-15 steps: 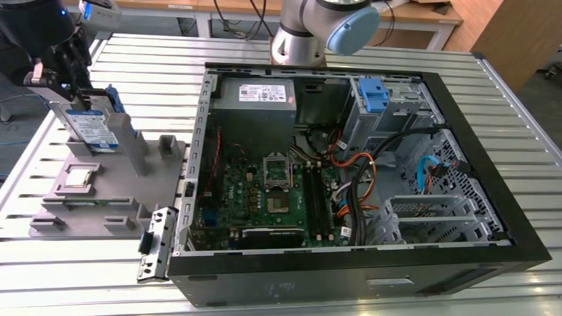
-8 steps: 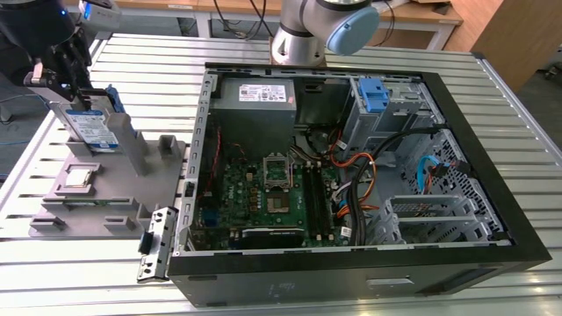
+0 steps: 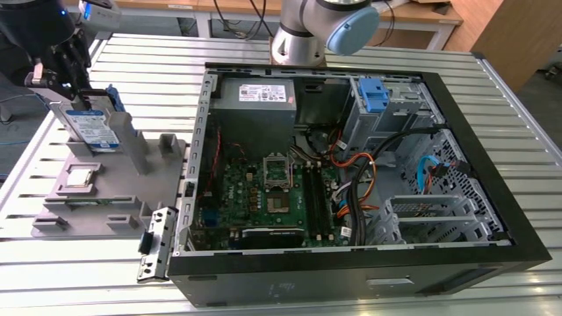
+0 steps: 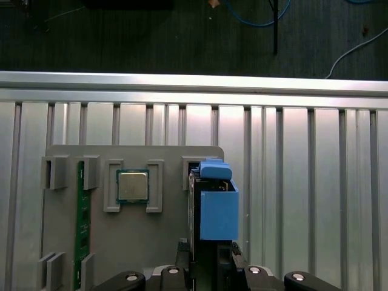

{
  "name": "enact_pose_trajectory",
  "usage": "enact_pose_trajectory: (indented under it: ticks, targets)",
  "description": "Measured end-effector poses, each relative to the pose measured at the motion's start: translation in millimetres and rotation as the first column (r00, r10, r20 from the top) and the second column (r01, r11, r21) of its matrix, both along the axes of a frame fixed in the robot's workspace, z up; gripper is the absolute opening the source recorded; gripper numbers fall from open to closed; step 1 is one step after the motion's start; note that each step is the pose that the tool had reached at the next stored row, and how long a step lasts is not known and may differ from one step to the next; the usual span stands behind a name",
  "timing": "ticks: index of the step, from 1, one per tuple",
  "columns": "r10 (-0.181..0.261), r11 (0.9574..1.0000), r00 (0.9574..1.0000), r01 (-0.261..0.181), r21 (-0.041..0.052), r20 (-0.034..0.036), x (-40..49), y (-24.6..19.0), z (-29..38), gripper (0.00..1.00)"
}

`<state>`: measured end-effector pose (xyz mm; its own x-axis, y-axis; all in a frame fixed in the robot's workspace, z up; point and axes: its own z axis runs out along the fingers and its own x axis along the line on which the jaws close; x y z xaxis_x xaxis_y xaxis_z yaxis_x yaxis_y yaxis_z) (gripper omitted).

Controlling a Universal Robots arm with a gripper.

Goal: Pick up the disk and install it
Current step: 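Pick up the disk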

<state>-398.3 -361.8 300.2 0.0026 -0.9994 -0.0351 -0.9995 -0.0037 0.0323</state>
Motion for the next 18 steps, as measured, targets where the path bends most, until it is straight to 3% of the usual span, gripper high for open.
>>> enact_pose_trajectory:
  ticks: [11, 18]
  targets:
    - [0.000, 1.0000, 1.0000, 0.000, 0.0000, 0.0001, 0.0, -0.1, 0.0, 0.35]
    - [-0.032, 0.9995, 0.9995, 0.032, 0.0000, 0.0001, 0.0, -0.2, -0.1, 0.35]
